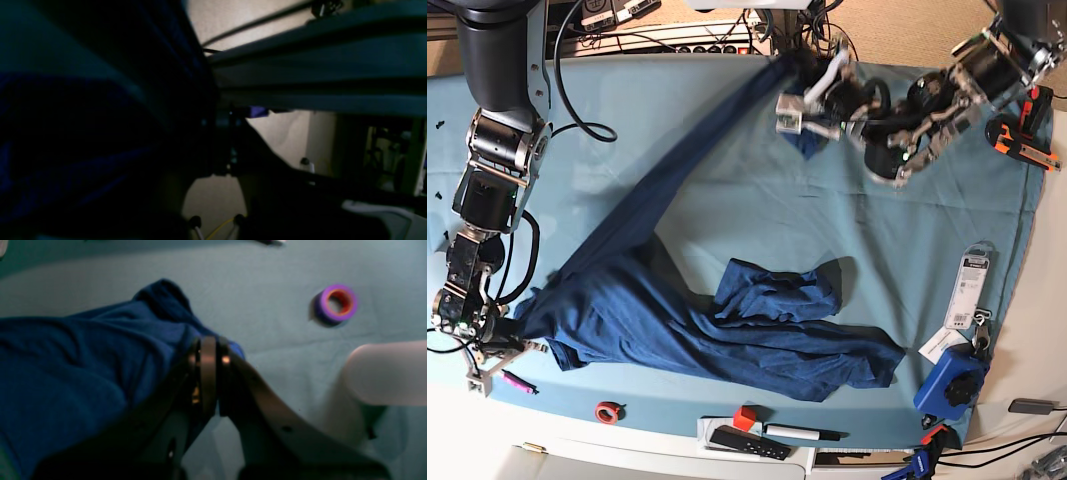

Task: Layout the t-shirt on the table in an organized manner, then fold the t-shirt properly
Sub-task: 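Pull the grasped fabric with the left gripper away from the right gripper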

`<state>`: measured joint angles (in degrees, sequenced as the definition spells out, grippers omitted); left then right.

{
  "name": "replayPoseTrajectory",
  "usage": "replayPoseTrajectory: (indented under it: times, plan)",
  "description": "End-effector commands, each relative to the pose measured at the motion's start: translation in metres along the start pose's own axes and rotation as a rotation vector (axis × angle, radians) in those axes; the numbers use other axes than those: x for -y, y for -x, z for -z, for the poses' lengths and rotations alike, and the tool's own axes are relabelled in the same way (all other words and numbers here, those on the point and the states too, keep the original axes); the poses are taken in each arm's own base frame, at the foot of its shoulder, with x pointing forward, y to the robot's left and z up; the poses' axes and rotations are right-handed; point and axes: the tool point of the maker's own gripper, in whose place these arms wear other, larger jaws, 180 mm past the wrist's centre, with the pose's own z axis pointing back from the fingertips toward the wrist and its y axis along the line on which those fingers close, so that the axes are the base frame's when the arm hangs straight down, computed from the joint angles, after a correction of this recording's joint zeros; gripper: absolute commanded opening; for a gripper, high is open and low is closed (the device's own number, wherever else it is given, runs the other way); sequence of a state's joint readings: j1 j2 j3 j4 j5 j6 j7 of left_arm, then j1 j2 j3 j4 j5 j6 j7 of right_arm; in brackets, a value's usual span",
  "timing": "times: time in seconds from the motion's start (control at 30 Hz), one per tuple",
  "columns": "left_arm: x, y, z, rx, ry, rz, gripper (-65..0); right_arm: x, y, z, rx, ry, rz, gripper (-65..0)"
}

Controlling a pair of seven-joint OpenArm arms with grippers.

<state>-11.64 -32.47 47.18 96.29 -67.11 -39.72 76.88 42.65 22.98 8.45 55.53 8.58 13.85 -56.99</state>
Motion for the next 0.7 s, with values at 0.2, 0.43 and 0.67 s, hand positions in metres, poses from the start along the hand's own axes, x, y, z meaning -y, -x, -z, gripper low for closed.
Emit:
replayPoseTrajectory:
  times: [0.2,0.43,0.67]
  plan:
    - [-0.031,0.051,-0.017,-0.221,-0.183,0.016,-65.0,0.009,-0.045,-0.031,0.133,0.015,-0.03,-65.0]
    - [-0.054,0.062,-0.03,-0.221,-0.316,0.04,-65.0,0.004,-0.012,-0.066,0.154,0.075,-0.157,-65.0]
    - [-0.055,0.063,-0.031,-0.229,-0.324,0.043,-65.0,0.03,0.052,-0.092,0.113,0.217,-0.259,-65.0]
